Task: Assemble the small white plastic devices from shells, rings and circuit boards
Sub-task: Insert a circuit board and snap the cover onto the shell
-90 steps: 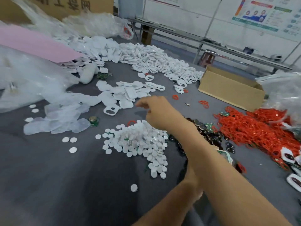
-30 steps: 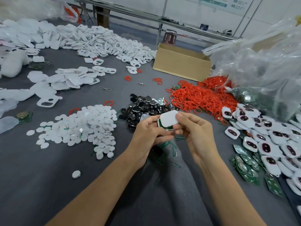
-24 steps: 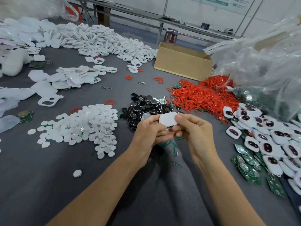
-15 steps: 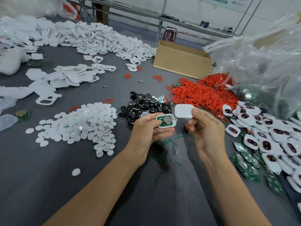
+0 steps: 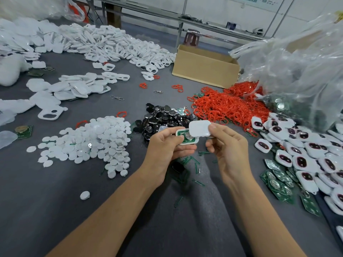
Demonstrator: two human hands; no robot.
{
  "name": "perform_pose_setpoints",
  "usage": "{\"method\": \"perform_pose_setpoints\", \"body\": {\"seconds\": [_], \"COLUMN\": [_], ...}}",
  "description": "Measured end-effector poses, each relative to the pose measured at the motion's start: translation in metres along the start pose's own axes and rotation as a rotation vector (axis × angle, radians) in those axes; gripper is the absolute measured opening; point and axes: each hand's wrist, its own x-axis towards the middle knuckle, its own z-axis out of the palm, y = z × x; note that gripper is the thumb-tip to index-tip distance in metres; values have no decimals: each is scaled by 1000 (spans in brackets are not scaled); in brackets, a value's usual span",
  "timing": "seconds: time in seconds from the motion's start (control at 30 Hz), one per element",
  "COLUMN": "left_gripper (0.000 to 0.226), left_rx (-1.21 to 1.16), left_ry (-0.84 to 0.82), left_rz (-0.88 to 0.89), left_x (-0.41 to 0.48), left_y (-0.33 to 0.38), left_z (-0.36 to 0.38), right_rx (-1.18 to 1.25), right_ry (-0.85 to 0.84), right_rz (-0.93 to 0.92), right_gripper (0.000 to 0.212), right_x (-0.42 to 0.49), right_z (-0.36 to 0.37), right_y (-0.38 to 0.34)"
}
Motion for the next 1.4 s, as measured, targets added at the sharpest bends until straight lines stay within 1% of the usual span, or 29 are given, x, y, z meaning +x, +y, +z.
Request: {"method": "perform_pose_setpoints", "body": {"seconds": [0.1, 0.3, 0.4, 0.53, 0.63, 0.7, 0.77, 0.87, 0.97, 1.03, 1.1, 1.17, 1.4], "left_gripper": [23, 27, 29, 24, 21, 22, 22, 21, 22, 23, 23, 25, 27], "left_rx": [-12, -122, -113, -54, -12, -1, 3, 10, 55, 84, 117, 152, 239], "left_ry": [1, -21, -17, -14, 9, 12, 9, -12, -58, -76, -76, -72, -107], "left_rz": [-12, -63, -51, -29, -21, -8, 8, 17, 25, 41, 60, 76, 136], "left_x": [0, -1, -1, -1, -1, -1, -1, -2, -3, -3, -4, -3, -5], "left_y": [0, 4, 3, 2, 0, 0, -1, -1, -1, -2, -3, -4, -7], "left_z": [1, 0, 0, 1, 2, 2, 1, 2, 2, 2, 1, 0, 1], "right_rx": [-53, -150, -210, -348, -509, -559, -533, -416, -154, -37, -37, -48, -63], "right_ry": [-15, -19, -7, 54, 112, 152, 169, 136, 13, -68, -136, -177, -179], "right_rz": [3, -23, -55, -159, -266, -311, -300, -153, 48, 137, 164, 153, 142], "right_gripper": [6, 8, 8, 12, 7, 9, 12, 11, 4, 15, 19, 16, 10], "right_x": [-1, -4, -4, -3, -4, -5, -5, -2, -1, 1, 2, 3, 7], "right_z": [3, 8, 10, 9, 9, 10, 10, 7, 4, 2, -1, -3, -7], "right_y": [3, 9, 12, 16, 20, 20, 19, 17, 14, 11, 8, 8, 11]}}
